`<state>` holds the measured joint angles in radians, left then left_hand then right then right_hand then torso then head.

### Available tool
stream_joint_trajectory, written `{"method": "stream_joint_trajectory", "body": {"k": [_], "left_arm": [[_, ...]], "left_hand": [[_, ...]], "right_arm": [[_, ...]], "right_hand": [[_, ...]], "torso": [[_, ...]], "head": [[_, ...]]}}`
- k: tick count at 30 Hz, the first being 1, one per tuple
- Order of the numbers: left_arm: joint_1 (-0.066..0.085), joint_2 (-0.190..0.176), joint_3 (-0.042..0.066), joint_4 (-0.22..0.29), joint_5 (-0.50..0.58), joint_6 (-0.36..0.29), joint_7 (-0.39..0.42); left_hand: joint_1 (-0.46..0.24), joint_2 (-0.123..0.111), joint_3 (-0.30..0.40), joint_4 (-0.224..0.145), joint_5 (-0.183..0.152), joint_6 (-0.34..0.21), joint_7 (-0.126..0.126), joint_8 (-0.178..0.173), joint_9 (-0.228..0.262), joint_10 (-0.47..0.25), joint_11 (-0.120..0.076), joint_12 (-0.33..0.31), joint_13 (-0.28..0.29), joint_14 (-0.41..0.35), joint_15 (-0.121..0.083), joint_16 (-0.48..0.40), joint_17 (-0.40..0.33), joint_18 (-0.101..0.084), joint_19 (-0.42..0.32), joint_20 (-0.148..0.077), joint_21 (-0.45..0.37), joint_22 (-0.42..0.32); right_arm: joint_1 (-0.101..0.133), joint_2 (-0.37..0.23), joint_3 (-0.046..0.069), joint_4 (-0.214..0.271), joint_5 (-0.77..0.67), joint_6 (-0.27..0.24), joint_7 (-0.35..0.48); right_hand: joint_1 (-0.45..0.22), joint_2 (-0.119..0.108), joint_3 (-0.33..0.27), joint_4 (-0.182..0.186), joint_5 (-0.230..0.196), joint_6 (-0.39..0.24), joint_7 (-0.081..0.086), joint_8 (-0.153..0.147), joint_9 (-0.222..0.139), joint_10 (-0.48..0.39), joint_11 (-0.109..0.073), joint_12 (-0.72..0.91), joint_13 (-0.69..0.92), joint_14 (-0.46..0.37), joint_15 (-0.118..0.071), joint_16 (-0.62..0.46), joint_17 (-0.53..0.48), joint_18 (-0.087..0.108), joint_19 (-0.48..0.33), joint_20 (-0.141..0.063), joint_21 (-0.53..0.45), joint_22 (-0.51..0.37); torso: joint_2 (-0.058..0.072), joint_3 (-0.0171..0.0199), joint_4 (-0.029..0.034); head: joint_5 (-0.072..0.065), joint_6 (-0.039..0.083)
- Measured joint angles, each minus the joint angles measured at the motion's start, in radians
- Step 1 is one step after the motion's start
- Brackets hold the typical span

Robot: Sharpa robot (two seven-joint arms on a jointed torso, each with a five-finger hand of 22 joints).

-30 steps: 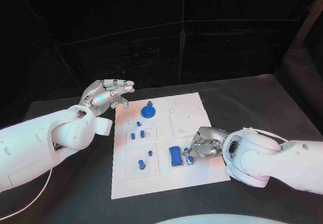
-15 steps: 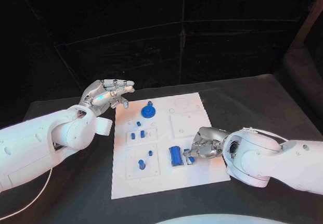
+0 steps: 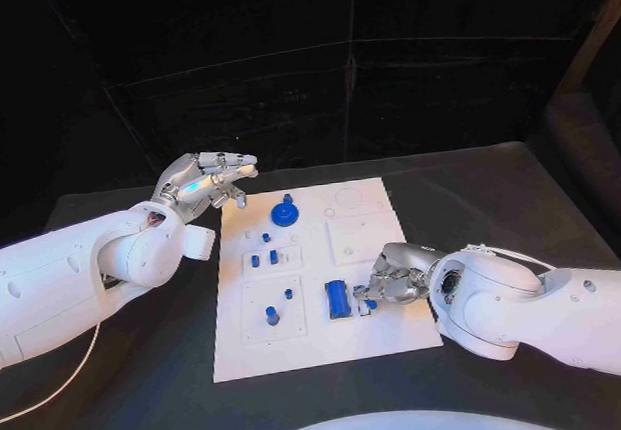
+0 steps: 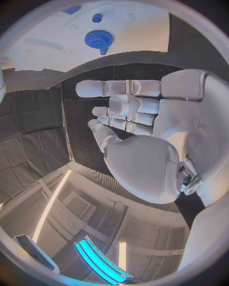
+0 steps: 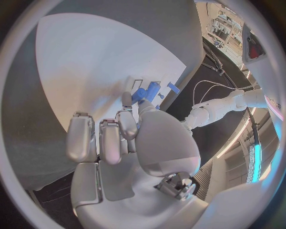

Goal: Assemble the parts on the task board

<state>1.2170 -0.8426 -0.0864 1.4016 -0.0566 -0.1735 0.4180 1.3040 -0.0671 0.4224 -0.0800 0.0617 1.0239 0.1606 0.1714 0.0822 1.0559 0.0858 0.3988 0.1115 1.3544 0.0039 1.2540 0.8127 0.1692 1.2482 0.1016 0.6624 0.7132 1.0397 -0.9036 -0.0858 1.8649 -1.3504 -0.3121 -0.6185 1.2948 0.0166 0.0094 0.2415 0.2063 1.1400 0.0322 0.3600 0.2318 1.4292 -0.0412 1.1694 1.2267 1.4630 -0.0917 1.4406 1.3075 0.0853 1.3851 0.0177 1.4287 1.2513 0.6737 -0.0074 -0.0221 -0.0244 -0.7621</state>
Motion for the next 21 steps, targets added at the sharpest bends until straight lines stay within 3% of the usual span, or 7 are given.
{"method": "stream_joint_trajectory", "body": {"k": [4, 9, 15, 21], "left_arm": [[0.000, 0.000, 0.000, 0.000, 0.000, 0.000, 0.000], [0.000, 0.000, 0.000, 0.000, 0.000, 0.000, 0.000], [0.000, -0.001, 0.000, 0.000, 0.000, 0.000, -0.001], [0.000, -0.002, 0.000, 0.001, 0.000, 0.000, -0.001]], "left_hand": [[0.000, 0.000, 0.000, 0.000, 0.000, 0.000, 0.000, 0.000, 0.000, 0.000, 0.000, 0.000, 0.000, 0.000, 0.000, 0.000, 0.000, 0.000, 0.000, 0.000, 0.000, 0.000], [0.000, 0.000, 0.000, 0.000, 0.000, 0.000, 0.000, 0.000, 0.000, 0.000, 0.000, 0.000, 0.000, 0.000, 0.000, 0.000, 0.000, 0.000, 0.000, 0.000, 0.000, 0.000], [0.000, 0.000, 0.000, 0.000, 0.000, 0.000, 0.000, 0.000, 0.000, 0.000, 0.000, 0.000, 0.000, 0.000, 0.000, 0.000, 0.000, 0.000, 0.000, 0.000, 0.000, 0.000], [0.000, 0.000, 0.000, 0.000, 0.000, 0.000, 0.000, 0.000, 0.000, 0.000, 0.000, 0.000, 0.000, 0.000, 0.000, 0.000, 0.000, 0.000, 0.000, 0.000, 0.000, 0.000]], "right_arm": [[0.000, 0.006, 0.000, -0.001, -0.007, 0.001, -0.003], [0.000, 0.011, 0.000, -0.005, -0.013, 0.002, -0.005], [0.000, 0.012, 0.000, -0.011, -0.019, 0.003, -0.007], [0.000, 0.005, 0.000, -0.010, -0.026, 0.004, -0.008]], "right_hand": [[-0.025, -0.015, -0.014, 0.014, 0.044, 0.002, -0.002, 0.000, 0.004, 0.004, 0.004, 0.000, 0.002, 0.000, 0.000, 0.000, 0.000, 0.000, 0.000, 0.000, 0.000, 0.000], [-0.063, -0.038, -0.049, 0.036, 0.053, 0.001, -0.001, 0.000, 0.007, 0.004, 0.004, -0.002, 0.004, 0.000, 0.000, 0.000, 0.000, 0.000, 0.000, 0.000, 0.000, 0.000], [-0.099, -0.044, -0.101, 0.044, -0.007, -0.001, 0.000, -0.005, 0.012, 0.001, 0.006, -0.023, -0.009, 0.000, 0.000, -0.006, 0.000, 0.000, 0.000, 0.000, 0.000, -0.012], [-0.099, -0.044, -0.110, 0.041, -0.011, -0.004, 0.004, -0.005, 0.013, 0.000, 0.007, -0.028, -0.013, 0.000, 0.000, -0.012, 0.000, 0.000, -0.004, 0.004, 0.000, -0.017]], "torso": [[0.000, -0.0003, 0.0001], [0.000, -0.0005, 0.0001], [0.000, -0.0011, 0.0001], [0.000, -0.0011, 0.0001]], "head": [[0.000, 0.000], [0.000, -0.001], [0.000, -0.002], [0.000, -0.004]]}}
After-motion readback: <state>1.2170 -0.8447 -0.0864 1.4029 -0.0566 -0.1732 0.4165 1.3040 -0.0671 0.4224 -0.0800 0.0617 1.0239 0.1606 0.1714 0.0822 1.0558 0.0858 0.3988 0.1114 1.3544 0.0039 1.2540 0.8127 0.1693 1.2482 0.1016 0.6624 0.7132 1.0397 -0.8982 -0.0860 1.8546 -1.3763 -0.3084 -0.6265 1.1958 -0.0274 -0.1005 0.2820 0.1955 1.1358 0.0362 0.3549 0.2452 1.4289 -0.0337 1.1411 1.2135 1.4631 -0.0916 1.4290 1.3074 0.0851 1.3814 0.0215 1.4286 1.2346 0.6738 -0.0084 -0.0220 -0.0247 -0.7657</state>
